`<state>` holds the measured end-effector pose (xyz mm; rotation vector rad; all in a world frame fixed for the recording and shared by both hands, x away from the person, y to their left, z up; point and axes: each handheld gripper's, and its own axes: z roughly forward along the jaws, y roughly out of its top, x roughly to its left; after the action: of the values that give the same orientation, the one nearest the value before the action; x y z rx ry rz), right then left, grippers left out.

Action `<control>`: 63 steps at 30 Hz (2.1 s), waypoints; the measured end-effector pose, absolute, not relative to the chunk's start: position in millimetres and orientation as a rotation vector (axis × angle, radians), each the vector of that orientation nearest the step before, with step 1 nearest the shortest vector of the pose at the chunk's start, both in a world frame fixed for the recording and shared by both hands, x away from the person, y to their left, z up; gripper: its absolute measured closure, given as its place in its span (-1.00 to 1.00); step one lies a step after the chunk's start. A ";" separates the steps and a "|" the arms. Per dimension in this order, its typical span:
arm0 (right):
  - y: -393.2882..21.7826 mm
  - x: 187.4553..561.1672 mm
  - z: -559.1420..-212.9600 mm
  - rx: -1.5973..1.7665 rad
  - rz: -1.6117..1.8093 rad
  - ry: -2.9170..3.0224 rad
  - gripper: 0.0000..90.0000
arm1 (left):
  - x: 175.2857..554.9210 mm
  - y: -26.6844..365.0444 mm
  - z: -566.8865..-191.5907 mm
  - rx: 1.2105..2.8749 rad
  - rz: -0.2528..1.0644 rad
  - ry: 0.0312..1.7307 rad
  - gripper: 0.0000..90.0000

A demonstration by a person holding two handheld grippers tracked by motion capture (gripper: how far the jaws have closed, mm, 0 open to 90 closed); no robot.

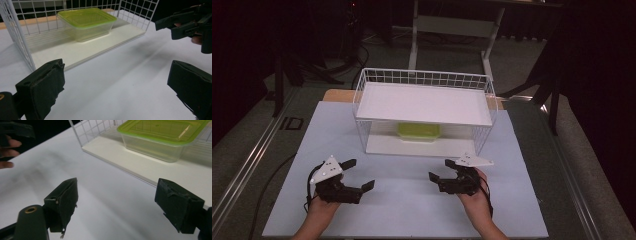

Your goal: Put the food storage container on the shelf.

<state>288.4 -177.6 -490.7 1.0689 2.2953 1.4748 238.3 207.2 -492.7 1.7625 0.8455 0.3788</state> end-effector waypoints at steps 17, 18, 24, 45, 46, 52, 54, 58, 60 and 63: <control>-221.6 254.2 -484.0 1.001 1.464 2.294 -0.58 | 220.9 233.5 -494.1 1.745 0.372 0.848 -0.96; -223.5 252.3 -484.1 0.999 1.470 2.297 -0.58 | 219.9 234.6 -493.9 1.748 0.371 0.854 -0.96; -234.6 242.9 -484.2 1.008 1.453 2.307 -0.58 | 215.3 239.2 -495.3 1.742 0.369 0.861 -0.96; -275.7 243.4 -508.3 0.927 1.461 2.327 -0.58 | 217.6 233.6 -510.1 1.711 0.337 0.834 -0.96; -276.2 243.0 -507.4 0.912 1.476 2.322 -0.58 | 217.1 234.3 -509.1 1.703 0.341 0.824 -0.96; -282.6 240.3 -498.0 0.878 1.608 2.269 -0.58 | 213.8 238.9 -500.6 1.652 0.378 0.792 -0.96; -283.9 240.0 -497.3 0.862 1.611 2.265 -0.58 | 212.9 240.0 -498.8 1.644 0.380 0.788 -0.96; -281.8 241.1 -500.6 0.832 1.587 2.294 -0.59 | 212.7 240.4 -499.8 1.646 0.384 0.782 -0.96; -280.5 242.3 -502.6 0.820 1.582 2.304 -0.59 | 213.2 239.3 -501.6 1.664 0.380 0.781 -0.96; -279.1 244.4 -504.7 0.819 1.586 2.307 -0.59 | 212.7 237.0 -504.3 1.695 0.381 0.774 -0.96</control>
<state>244.4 -279.1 -504.7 0.8194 2.3070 1.5859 212.7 237.0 -504.3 1.6953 0.7736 0.3811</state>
